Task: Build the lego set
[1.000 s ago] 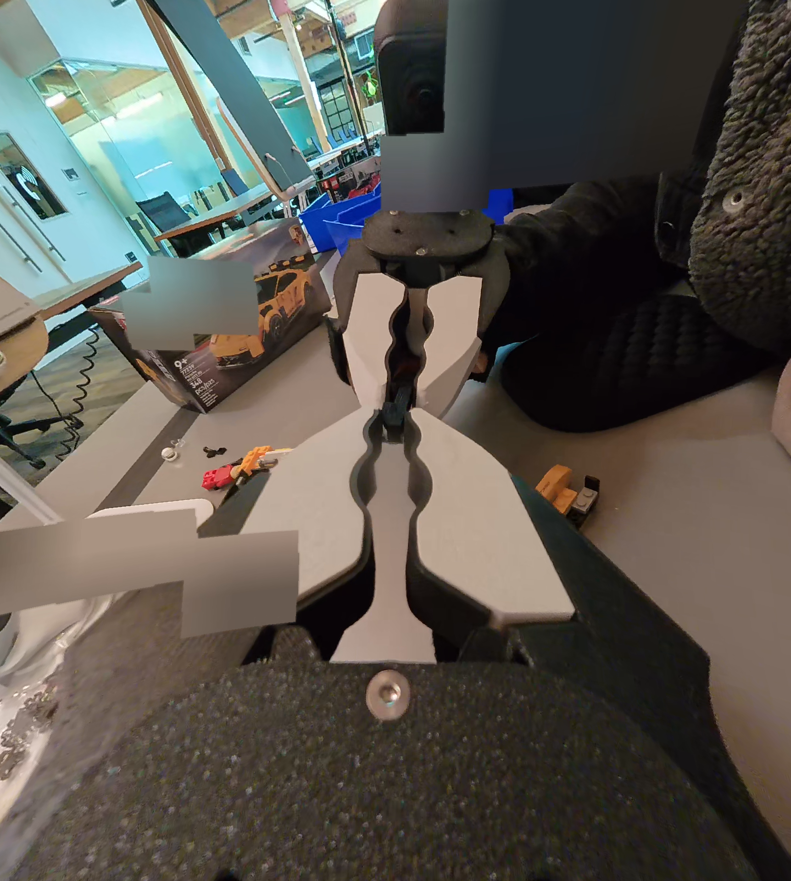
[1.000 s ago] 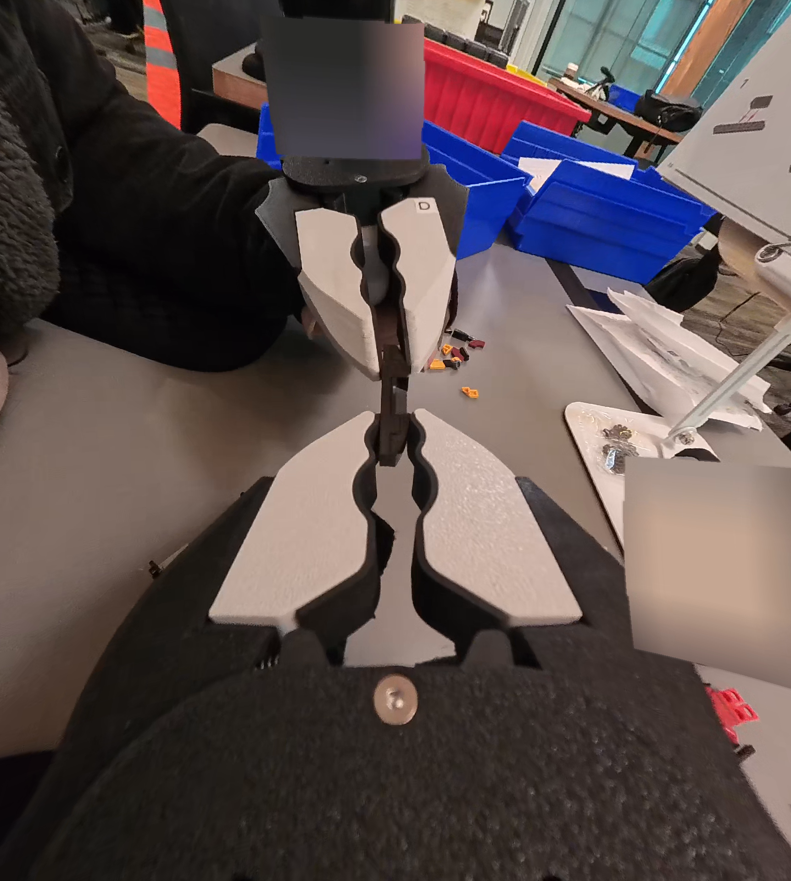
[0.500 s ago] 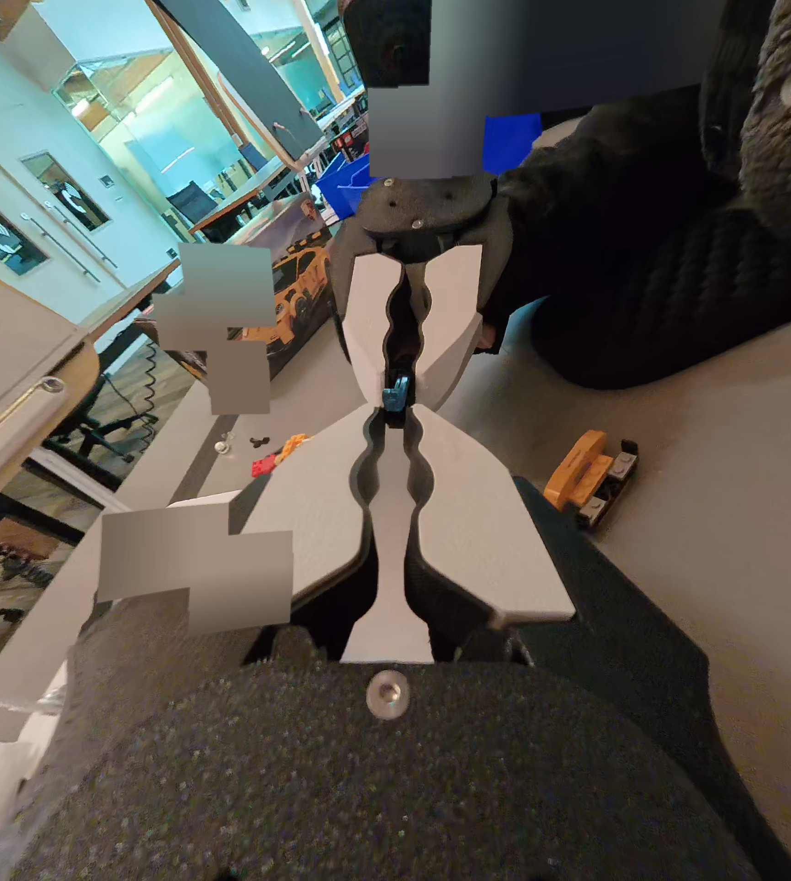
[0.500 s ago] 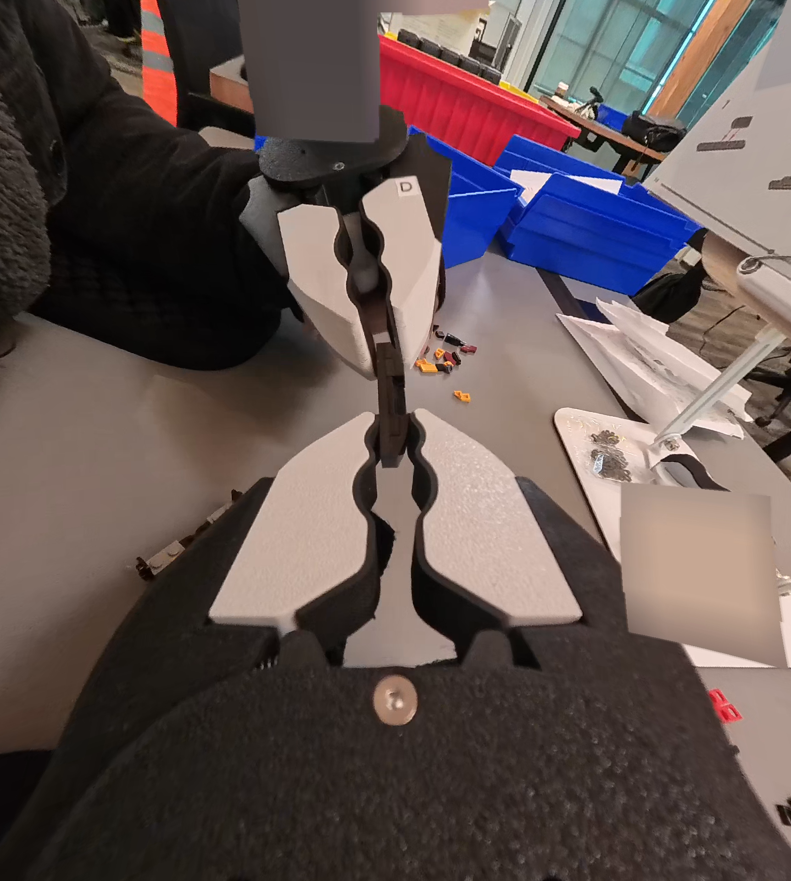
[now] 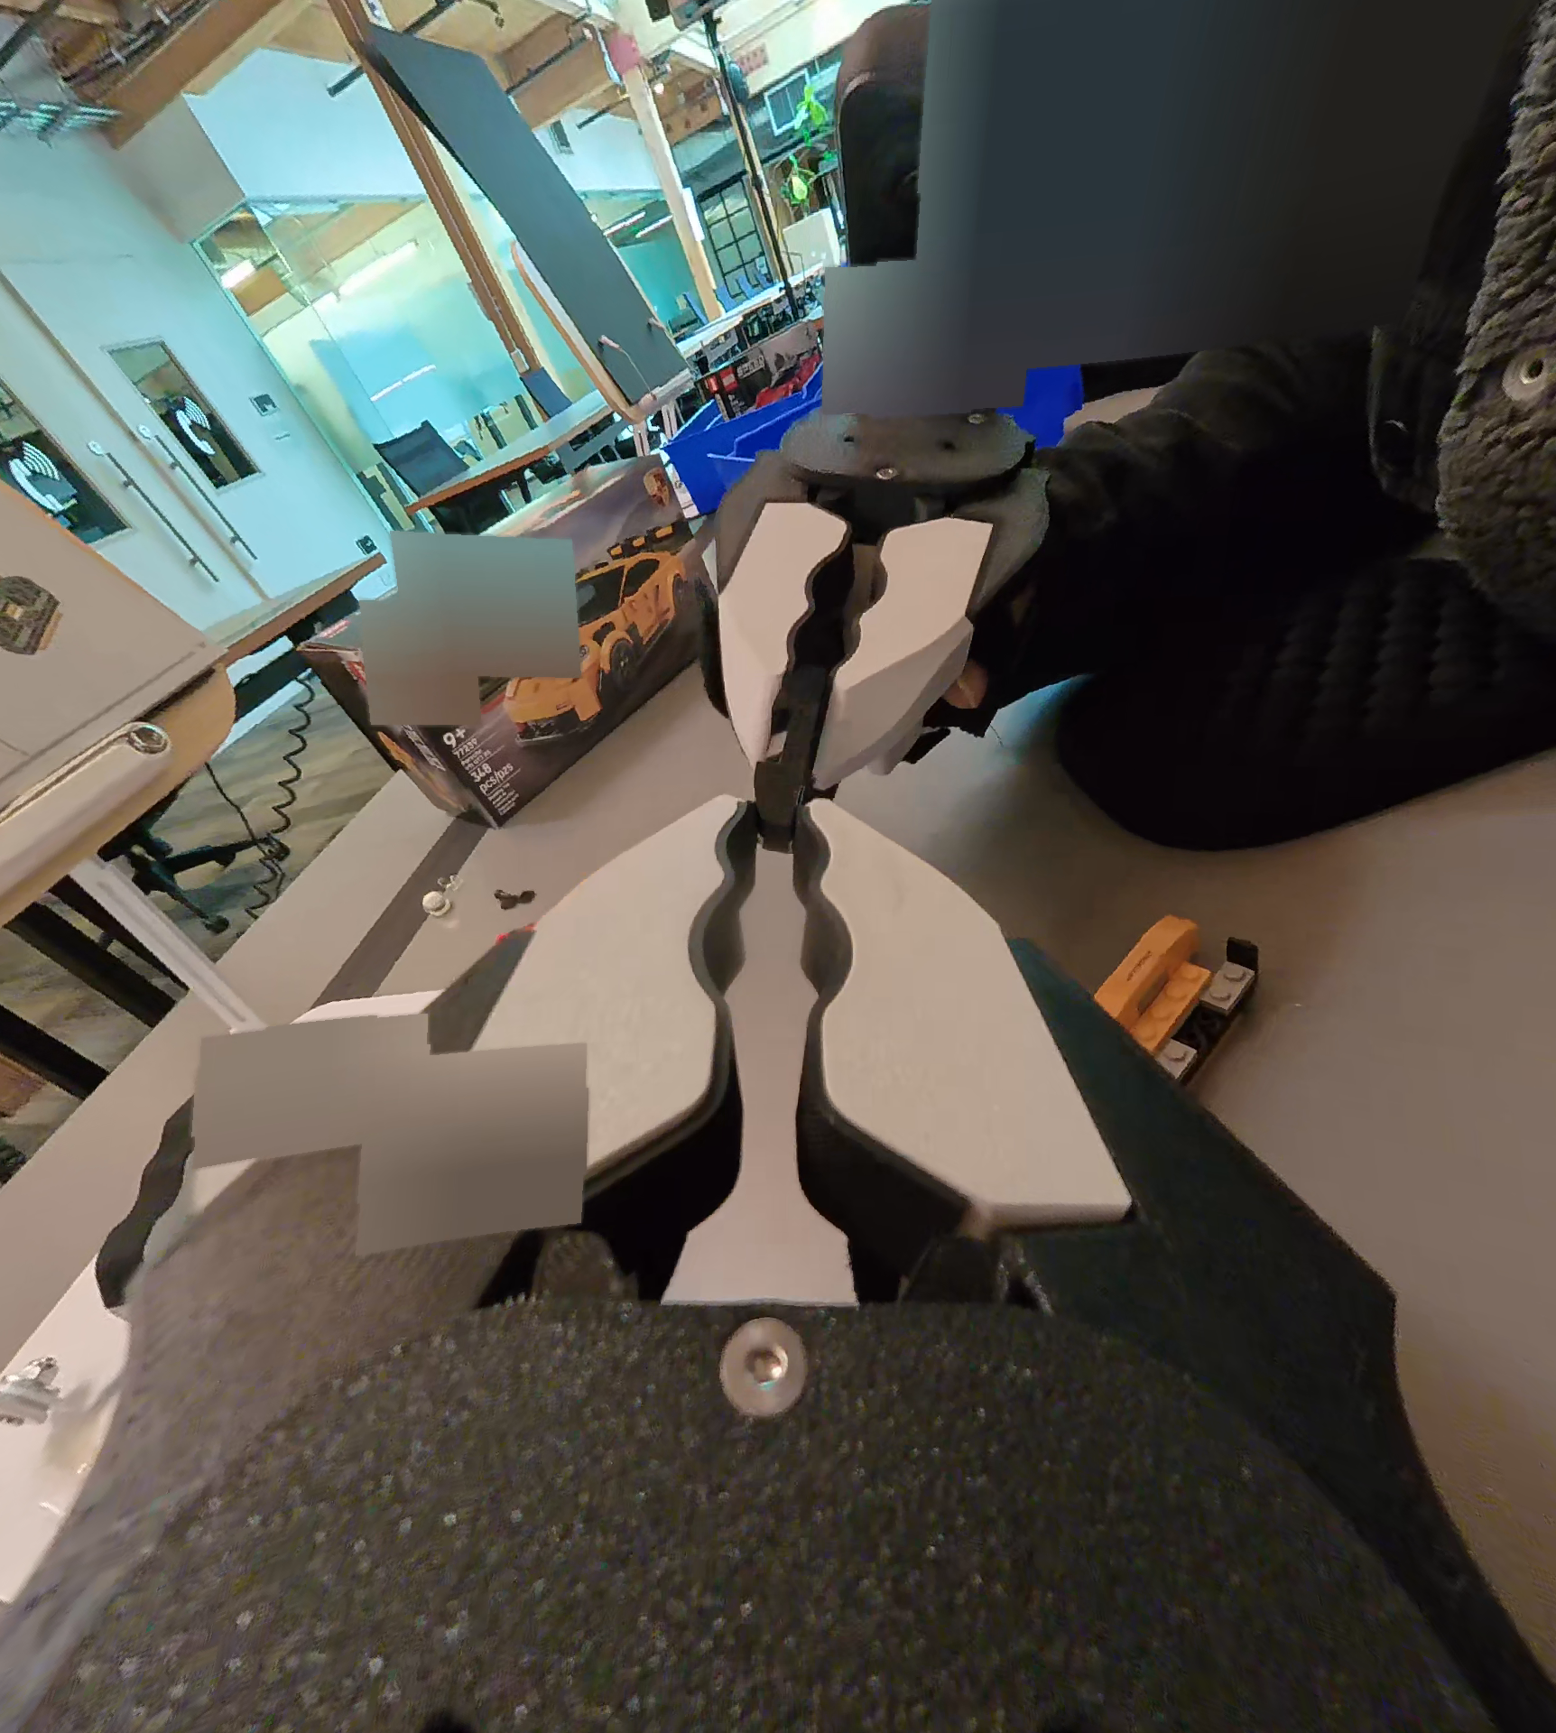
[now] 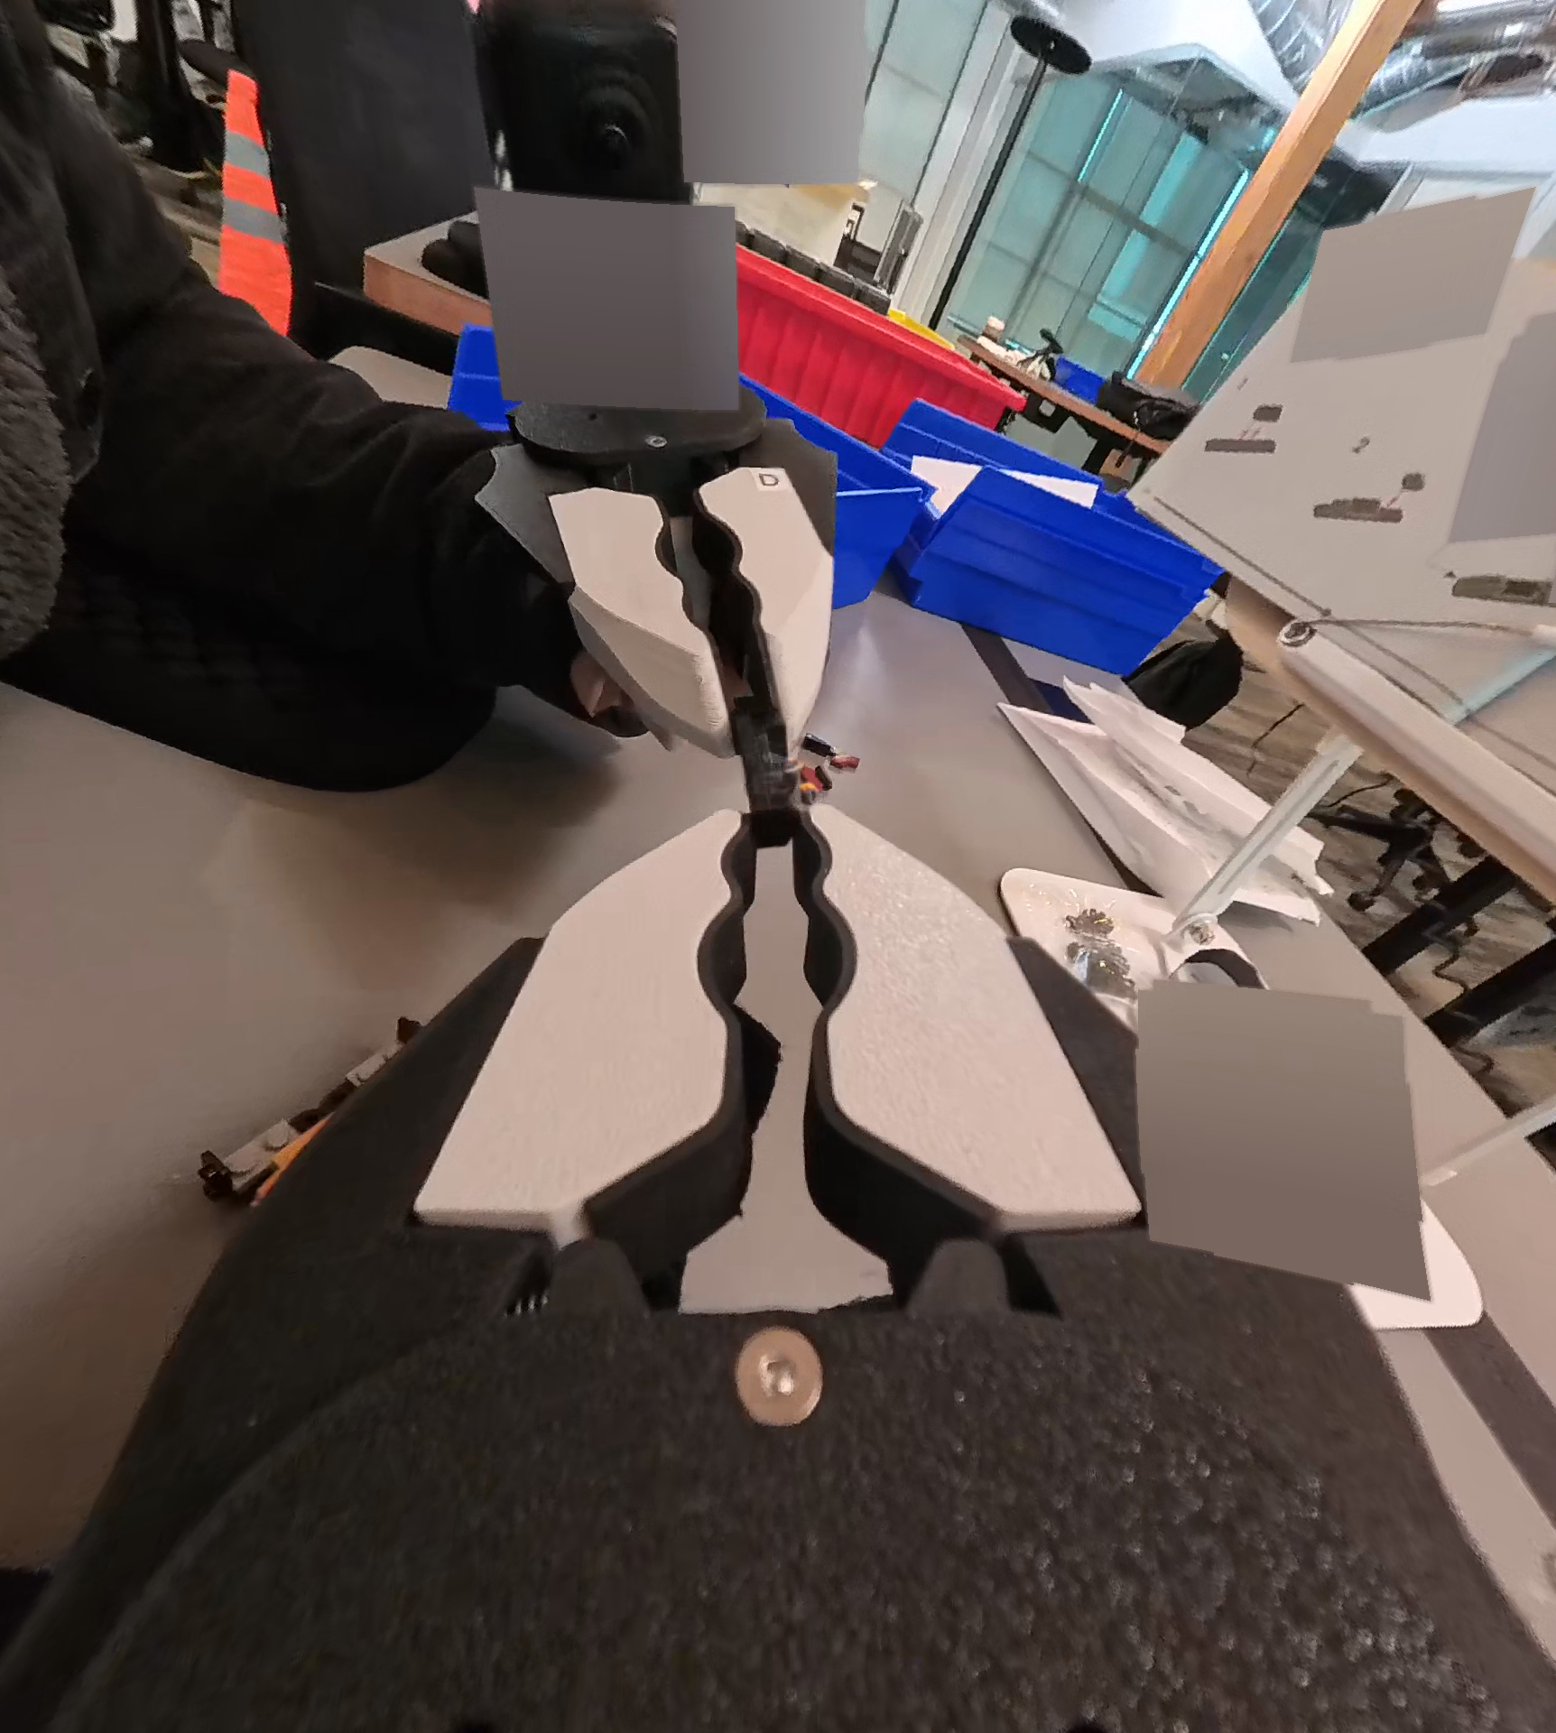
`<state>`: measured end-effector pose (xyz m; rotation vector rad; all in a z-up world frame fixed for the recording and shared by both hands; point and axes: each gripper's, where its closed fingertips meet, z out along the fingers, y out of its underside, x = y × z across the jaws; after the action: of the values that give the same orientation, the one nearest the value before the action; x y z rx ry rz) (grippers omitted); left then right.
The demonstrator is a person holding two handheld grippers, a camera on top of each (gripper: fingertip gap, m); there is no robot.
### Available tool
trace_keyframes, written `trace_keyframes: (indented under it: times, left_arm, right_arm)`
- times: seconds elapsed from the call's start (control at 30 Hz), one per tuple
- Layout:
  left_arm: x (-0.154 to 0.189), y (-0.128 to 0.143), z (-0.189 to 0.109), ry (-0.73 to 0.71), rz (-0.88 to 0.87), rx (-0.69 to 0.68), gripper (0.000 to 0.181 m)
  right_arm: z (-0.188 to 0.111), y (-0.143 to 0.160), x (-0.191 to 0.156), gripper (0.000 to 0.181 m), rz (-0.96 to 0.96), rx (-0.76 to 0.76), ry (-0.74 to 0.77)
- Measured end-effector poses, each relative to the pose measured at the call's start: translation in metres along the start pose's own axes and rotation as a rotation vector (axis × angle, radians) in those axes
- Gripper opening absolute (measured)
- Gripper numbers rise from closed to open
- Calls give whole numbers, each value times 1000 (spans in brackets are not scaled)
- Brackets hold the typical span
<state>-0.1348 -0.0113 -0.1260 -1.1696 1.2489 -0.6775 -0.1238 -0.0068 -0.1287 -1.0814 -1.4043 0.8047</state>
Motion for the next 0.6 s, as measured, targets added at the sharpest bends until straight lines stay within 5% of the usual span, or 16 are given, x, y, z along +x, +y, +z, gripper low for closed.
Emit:
trace_keyframes:
  times: [0.6]
  left_arm:
    - [1, 4, 2, -3, -3, -41, 9]
  right_arm:
    - [0, 3, -1, 9, -55, -5, 24]
